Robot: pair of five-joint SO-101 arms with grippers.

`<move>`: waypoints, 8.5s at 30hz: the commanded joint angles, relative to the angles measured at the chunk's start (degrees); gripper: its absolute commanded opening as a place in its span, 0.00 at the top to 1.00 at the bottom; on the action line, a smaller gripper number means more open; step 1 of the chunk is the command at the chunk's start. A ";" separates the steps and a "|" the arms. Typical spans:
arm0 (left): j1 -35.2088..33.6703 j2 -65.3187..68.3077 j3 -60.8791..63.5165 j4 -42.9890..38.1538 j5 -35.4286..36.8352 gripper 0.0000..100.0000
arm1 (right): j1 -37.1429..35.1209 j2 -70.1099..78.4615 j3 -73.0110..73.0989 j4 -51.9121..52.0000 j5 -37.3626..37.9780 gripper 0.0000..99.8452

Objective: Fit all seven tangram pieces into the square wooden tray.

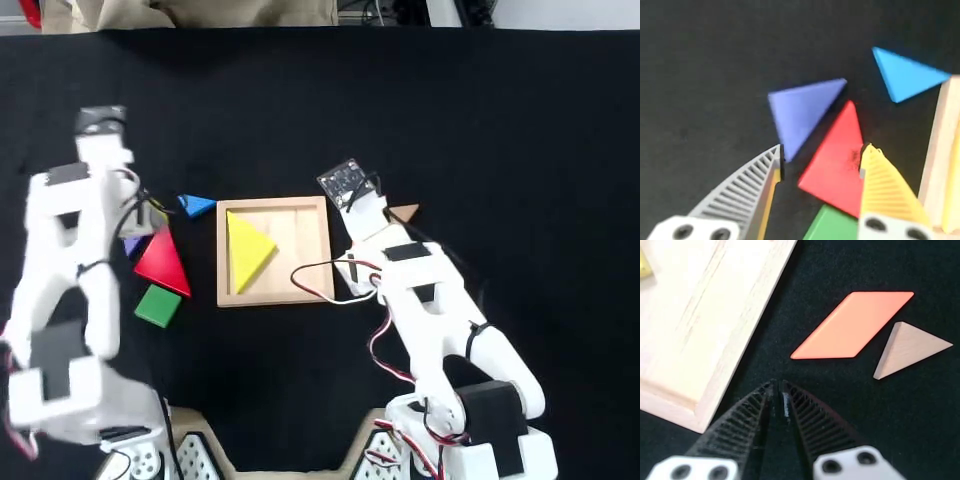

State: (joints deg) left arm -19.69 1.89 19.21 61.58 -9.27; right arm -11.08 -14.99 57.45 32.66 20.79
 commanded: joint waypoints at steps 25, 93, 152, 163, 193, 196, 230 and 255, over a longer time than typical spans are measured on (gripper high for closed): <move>-41.89 -38.24 51.65 -20.31 1.93 0.75 | -39.21 34.68 -64.22 23.65 -26.90 0.84; -44.35 -38.77 56.40 -25.93 -0.09 0.75 | -43.78 91.30 -142.99 46.59 -43.43 0.65; -43.38 -38.77 56.40 -25.93 -0.26 0.75 | -36.13 83.47 -153.27 66.64 -40.26 0.77; -43.30 -38.77 56.40 -25.93 -0.26 0.75 | -32.62 72.92 -150.99 68.66 -40.35 0.79; -42.42 -38.77 56.40 -25.93 -0.35 0.75 | -22.86 34.95 -68.00 49.76 -37.54 0.84; -42.33 -38.77 56.40 -25.93 -0.35 0.75 | -22.86 31.25 -58.68 44.13 -38.24 0.84; -41.10 -38.77 56.22 -25.93 -0.35 0.75 | -17.41 22.64 -39.25 22.68 -62.68 0.84; -41.19 -38.77 56.31 -25.93 -0.18 0.75 | -24.00 22.64 -38.64 17.05 -68.75 0.84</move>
State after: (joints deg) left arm -61.89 -35.82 75.56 36.35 -9.27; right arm -33.85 10.68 22.37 48.84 -46.90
